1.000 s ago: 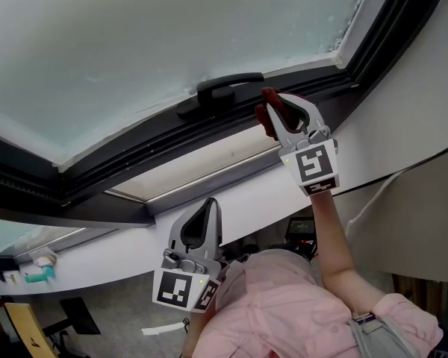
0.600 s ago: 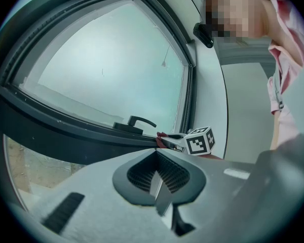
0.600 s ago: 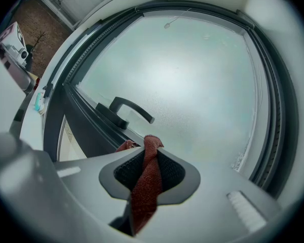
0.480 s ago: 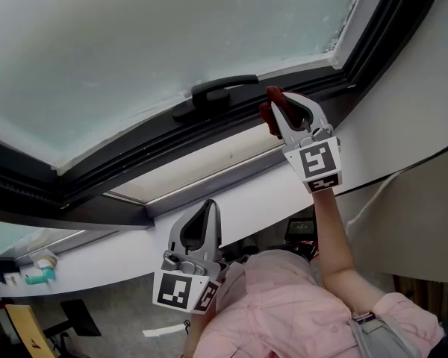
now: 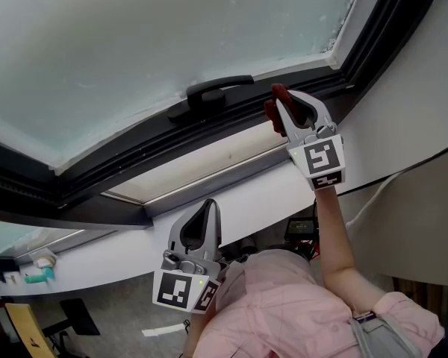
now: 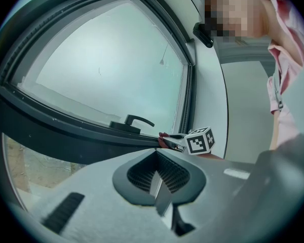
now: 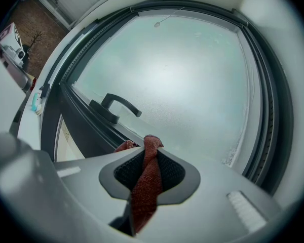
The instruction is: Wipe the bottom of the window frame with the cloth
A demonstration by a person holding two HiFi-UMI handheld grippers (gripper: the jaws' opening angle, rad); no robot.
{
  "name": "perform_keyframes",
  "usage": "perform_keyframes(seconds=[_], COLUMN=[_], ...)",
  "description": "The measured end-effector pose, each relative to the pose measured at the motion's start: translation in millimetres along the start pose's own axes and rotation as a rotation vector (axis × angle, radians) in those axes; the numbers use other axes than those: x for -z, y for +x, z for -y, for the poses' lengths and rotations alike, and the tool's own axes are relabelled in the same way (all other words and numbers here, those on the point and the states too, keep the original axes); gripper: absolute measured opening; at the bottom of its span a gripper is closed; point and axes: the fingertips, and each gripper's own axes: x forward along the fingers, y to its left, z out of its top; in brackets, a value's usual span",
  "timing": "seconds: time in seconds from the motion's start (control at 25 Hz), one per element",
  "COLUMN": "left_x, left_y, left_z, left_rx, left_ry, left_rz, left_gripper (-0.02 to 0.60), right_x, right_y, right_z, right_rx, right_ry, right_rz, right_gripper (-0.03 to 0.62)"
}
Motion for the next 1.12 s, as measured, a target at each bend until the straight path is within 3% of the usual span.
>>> perform_keyframes(seconds=[1.12], left_x=[0.8], left_y=[25.2], left_z=[16.2], left_rx=[-0.034], left_ry=[0.009], left_rz=[0.016], left_gripper=[-0.006], right_x=[22.7], right_y=[-7.8], right_z=[46.0], right_rx=[0.020], right_ry=[0.026], right_rz=[0.009], right_gripper=[0.064])
